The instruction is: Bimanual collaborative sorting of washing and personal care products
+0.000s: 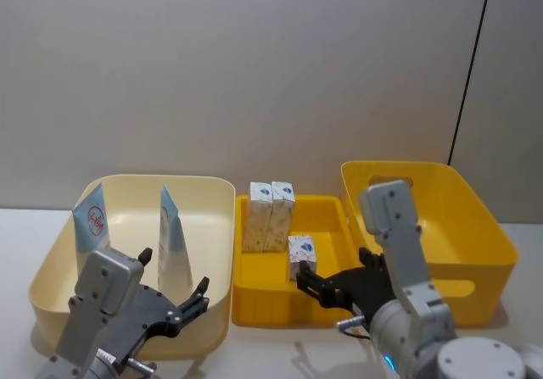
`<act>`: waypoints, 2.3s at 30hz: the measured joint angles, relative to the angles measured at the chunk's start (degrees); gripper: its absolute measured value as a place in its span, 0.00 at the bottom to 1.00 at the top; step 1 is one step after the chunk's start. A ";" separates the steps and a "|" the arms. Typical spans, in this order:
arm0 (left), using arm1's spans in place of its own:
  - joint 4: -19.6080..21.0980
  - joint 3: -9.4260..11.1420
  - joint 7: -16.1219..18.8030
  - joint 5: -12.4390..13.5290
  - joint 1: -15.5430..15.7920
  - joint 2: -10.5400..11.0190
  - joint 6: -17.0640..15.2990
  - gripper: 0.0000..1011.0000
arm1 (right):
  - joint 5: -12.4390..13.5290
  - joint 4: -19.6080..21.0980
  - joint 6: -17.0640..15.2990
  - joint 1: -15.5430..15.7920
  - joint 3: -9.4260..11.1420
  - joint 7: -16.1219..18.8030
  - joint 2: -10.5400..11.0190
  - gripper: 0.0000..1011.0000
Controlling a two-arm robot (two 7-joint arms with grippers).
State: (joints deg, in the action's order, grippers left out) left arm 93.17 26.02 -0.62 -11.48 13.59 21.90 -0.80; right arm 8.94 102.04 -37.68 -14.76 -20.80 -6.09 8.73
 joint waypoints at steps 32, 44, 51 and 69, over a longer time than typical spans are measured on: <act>0.00 0.00 0.00 0.00 0.00 0.00 0.00 0.99 | 0.08 -13.26 -7.05 -10.76 1.10 1.52 -5.31 0.99; 0.00 0.00 0.00 0.00 0.00 0.00 0.00 0.99 | 0.42 -16.96 -7.20 -12.90 0.84 3.58 -6.25 0.99; 0.00 0.00 0.00 0.00 0.00 0.00 0.00 0.99 | 0.35 -18.46 -7.06 -13.84 0.68 4.14 -6.70 0.99; 0.00 0.00 0.00 0.00 0.00 0.00 0.00 0.99 | -0.59 -19.44 -6.71 -14.56 1.39 4.25 -7.37 0.99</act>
State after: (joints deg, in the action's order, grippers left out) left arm 93.17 26.03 -0.62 -11.48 13.59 21.89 -0.80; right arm 8.34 82.59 -44.39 -29.32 -19.41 -1.85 1.36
